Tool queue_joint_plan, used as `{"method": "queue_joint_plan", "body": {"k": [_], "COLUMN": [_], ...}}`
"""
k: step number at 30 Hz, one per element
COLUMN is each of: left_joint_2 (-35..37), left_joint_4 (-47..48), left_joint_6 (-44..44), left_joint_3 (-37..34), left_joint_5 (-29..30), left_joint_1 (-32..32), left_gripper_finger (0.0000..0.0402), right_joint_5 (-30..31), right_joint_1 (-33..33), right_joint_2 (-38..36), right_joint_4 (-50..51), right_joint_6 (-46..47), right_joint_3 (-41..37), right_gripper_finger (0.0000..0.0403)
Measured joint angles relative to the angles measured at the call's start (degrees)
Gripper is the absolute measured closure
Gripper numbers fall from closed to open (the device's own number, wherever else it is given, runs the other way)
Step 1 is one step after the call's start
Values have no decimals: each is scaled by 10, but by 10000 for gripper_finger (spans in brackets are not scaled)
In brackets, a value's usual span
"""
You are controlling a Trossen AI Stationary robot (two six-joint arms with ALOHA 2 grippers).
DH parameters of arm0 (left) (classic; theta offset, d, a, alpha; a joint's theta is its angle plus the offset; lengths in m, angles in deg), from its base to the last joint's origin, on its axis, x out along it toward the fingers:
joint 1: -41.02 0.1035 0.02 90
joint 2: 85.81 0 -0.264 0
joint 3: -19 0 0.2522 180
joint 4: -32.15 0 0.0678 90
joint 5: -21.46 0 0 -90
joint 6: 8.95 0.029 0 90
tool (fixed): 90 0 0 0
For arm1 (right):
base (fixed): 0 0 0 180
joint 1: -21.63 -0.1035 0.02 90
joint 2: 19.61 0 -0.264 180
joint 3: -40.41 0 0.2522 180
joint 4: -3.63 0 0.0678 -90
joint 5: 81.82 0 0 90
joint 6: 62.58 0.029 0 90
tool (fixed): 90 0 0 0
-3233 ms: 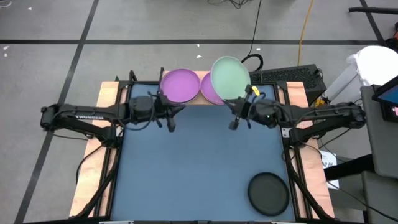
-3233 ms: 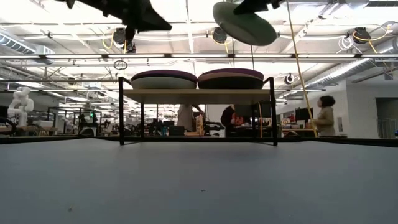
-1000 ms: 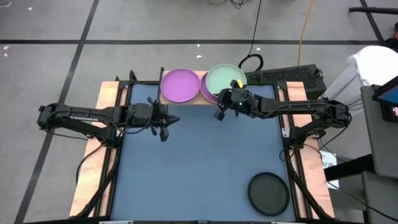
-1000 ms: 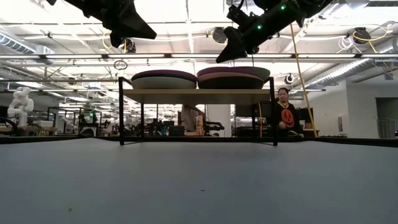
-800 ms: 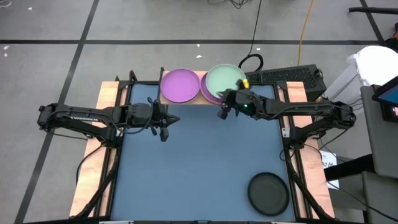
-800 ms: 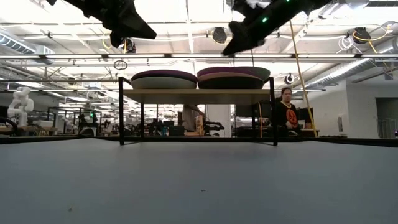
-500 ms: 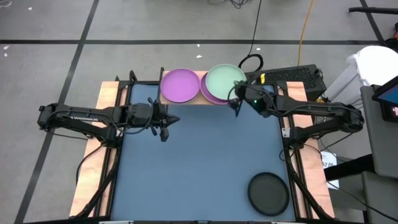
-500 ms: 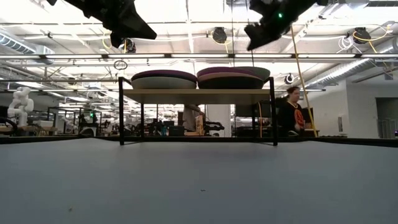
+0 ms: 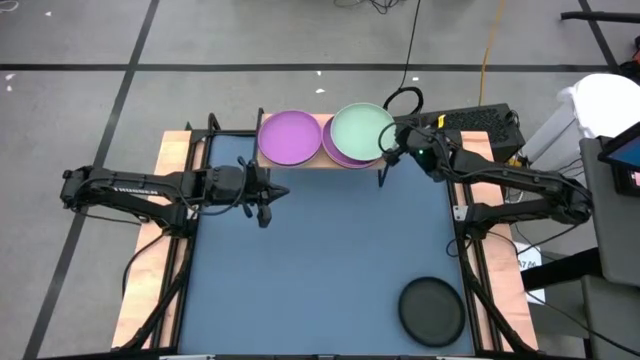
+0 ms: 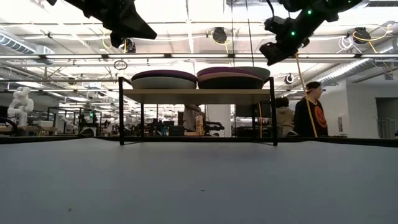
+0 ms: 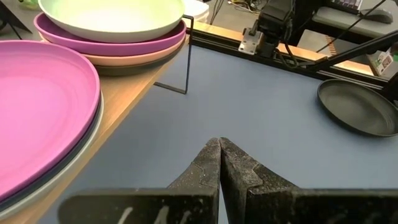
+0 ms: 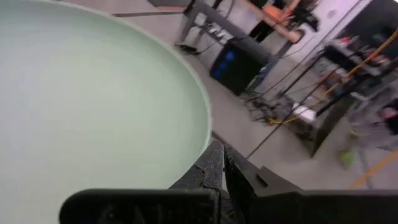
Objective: Place and stack plates onto a shelf
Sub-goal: Stack the green plate on top of the purple plate on the shelf
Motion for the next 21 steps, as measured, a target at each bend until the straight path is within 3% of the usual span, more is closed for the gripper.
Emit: {"method": "queue_joint_plan", "body": {"k": [12,21], "left_joint_2": [0,0], "left_joint_4": [0,0], "left_joint_6": [5,10], "left_joint_3": [0,0], "left_joint_5": [0,0], "left_joint_1": [0,0], "left_gripper_finger": [398,398], "right_joint_5": [-132,-179], "right_joint_1": [44,44], "right_joint_2": [-8,-8], "right_joint_4": [-4,-24], "right_joint_6": [49,49], "right_joint_3": [-34,-34], "right_gripper_finger": [403,403]}}
